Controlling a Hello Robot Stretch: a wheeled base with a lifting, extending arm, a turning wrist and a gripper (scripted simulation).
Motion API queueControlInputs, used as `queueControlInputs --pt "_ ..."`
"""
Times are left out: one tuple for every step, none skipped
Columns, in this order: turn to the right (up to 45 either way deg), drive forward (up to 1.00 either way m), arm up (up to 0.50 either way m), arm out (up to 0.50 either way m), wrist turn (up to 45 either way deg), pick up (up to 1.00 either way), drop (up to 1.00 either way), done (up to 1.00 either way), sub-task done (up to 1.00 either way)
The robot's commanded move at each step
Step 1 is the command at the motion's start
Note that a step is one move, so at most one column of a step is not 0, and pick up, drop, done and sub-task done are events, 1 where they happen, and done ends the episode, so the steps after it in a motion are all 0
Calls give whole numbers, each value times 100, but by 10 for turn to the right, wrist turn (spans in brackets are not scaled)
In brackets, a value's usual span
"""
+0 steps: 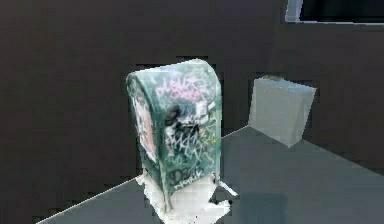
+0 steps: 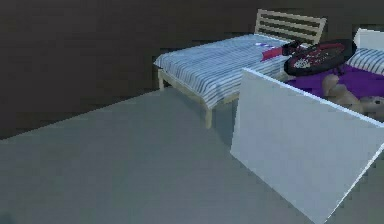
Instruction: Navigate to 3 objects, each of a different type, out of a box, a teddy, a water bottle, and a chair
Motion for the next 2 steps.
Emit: queueControlInputs --pt "-450 0 0 0 0 0 0 0 0" --pt "-450 0 0 0 0 0 0 0 0"
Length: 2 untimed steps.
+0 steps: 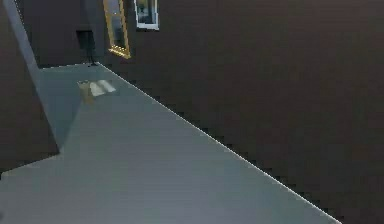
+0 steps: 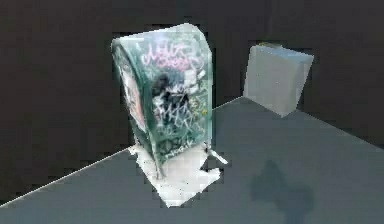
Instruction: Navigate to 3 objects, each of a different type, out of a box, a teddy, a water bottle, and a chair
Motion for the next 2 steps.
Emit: queueControlInputs --pt "-450 0 0 0 0 0 0 0 0" --pt "-270 0 0 0 0 0 0 0 0"
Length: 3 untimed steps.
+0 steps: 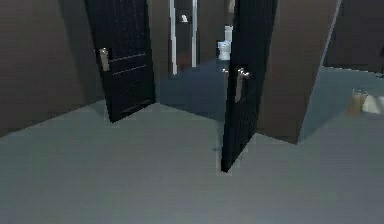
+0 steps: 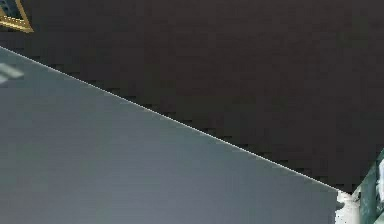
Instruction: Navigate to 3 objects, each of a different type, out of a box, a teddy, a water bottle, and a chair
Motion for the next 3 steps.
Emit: queueControlInputs --pt "-30 0 0 0 0 0 0 0 0" --pt "0 100 0 0 0 0 0 0 0" --pt "0 70 0 0 0 0 0 0 0"
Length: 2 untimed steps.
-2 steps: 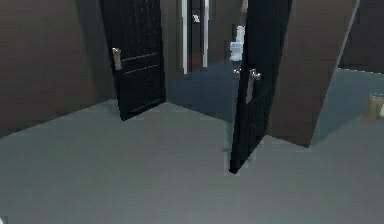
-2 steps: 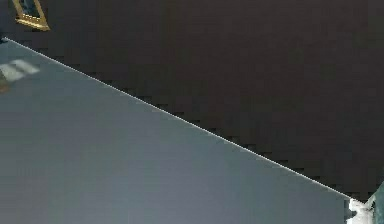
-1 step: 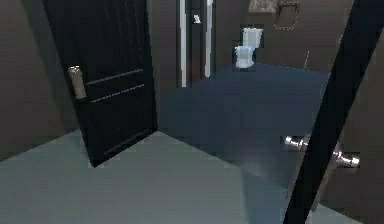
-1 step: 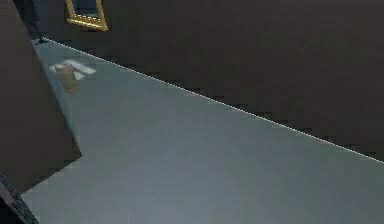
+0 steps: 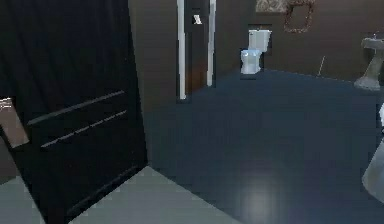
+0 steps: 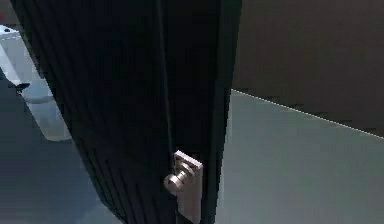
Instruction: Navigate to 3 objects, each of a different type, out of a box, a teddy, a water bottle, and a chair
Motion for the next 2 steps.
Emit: queueControlInputs --pt "30 0 0 0 0 0 0 0 0" --pt "-450 0 0 0 0 0 0 0 0"
